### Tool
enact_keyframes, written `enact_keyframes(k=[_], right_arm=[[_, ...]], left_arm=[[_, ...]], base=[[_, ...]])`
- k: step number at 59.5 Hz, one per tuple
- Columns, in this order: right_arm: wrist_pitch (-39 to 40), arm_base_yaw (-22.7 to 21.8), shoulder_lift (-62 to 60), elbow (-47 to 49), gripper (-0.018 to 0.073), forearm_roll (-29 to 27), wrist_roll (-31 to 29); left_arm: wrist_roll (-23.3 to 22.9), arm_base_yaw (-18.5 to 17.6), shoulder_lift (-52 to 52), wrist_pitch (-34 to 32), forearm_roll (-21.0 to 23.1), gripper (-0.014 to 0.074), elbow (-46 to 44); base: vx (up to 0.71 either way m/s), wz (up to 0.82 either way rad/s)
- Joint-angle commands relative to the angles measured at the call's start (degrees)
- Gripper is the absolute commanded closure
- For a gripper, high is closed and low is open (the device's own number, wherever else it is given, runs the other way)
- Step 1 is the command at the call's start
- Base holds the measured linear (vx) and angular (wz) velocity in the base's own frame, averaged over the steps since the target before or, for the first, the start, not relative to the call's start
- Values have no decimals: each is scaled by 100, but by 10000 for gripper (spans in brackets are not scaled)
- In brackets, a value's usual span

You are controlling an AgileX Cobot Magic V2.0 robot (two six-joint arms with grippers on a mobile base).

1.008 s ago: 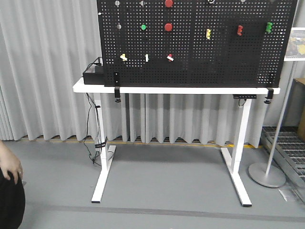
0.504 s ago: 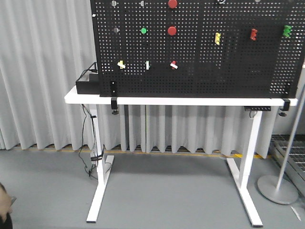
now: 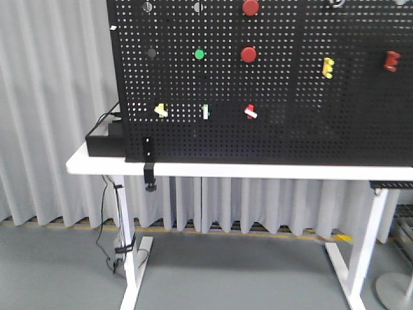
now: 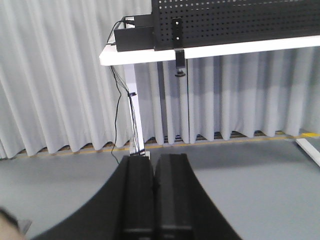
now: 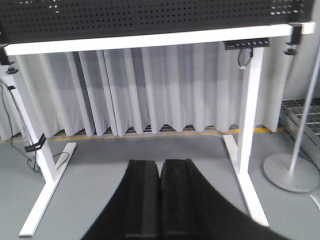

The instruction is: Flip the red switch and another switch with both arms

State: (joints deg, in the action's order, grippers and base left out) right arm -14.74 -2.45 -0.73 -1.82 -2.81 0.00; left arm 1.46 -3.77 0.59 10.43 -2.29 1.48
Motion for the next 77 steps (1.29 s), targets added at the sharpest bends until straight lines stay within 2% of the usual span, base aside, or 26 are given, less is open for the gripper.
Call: enact_keyframes(k=[1, 38, 77], right_arm=[[493, -31, -53, -25, 566, 19, 0], [493, -31, -53, -25, 566, 19, 0], [493, -31, -53, -25, 566, 19, 0]], left_arm=[[-15, 14, 31, -454, 56, 594, 109], [-15, 14, 31, -454, 56, 594, 109], [-15, 14, 31, -454, 56, 594, 109]], base=[[51, 1], [46, -2], [23, -3]])
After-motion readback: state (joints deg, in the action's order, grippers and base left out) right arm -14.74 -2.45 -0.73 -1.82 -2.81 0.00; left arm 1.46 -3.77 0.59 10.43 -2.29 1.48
